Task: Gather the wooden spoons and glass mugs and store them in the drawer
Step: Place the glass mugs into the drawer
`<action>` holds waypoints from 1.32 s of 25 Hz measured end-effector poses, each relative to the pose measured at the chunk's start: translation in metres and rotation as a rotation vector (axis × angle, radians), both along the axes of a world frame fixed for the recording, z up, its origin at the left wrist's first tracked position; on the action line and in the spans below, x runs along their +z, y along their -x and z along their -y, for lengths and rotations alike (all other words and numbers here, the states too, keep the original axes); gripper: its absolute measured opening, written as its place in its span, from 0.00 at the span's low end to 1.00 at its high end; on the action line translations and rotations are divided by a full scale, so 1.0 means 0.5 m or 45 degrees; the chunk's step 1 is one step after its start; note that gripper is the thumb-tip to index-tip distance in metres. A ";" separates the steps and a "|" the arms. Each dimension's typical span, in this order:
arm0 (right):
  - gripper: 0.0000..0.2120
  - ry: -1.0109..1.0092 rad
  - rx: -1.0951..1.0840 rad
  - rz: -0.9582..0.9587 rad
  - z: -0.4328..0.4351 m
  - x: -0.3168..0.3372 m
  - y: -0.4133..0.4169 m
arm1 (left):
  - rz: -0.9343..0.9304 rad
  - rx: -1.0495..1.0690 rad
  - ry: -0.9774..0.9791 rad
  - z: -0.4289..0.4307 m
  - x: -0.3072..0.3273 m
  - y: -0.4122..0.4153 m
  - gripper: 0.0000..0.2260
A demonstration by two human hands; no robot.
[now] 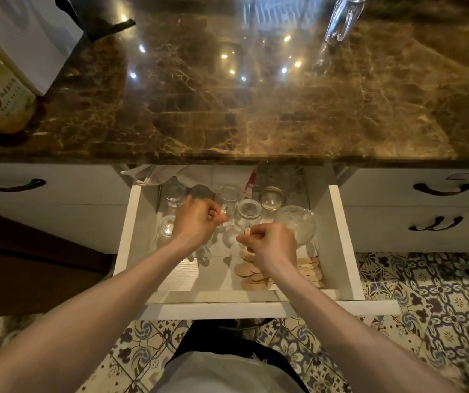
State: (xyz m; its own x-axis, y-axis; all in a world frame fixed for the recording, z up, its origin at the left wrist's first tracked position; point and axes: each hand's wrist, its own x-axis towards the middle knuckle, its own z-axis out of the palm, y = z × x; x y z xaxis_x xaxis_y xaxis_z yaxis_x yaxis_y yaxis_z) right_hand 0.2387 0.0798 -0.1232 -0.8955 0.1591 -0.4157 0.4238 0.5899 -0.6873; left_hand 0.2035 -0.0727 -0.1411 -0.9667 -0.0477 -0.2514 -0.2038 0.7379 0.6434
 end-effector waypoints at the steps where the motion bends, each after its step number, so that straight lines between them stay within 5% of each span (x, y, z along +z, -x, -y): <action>1: 0.07 0.023 -0.045 0.038 0.007 -0.006 0.003 | -0.016 0.022 0.008 -0.003 -0.007 -0.002 0.07; 9: 0.05 -0.117 -0.217 0.142 0.056 -0.021 0.013 | -0.078 0.183 0.182 -0.004 -0.038 -0.012 0.05; 17: 0.05 0.219 -0.473 0.175 0.081 -0.034 0.030 | -0.016 0.280 0.261 -0.016 -0.049 0.000 0.07; 33: 0.04 -0.043 -0.278 0.289 0.097 -0.068 0.048 | -0.024 -0.247 0.890 0.009 -0.027 0.007 0.17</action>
State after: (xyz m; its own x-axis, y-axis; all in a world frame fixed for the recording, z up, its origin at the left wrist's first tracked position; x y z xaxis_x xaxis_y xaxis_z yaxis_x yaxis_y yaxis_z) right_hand 0.2148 0.0313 -0.1572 -0.7237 0.3549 -0.5919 0.6833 0.4891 -0.5422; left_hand 0.1999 -0.0774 -0.1547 -0.9780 -0.0183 -0.2079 -0.0208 0.9997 0.0098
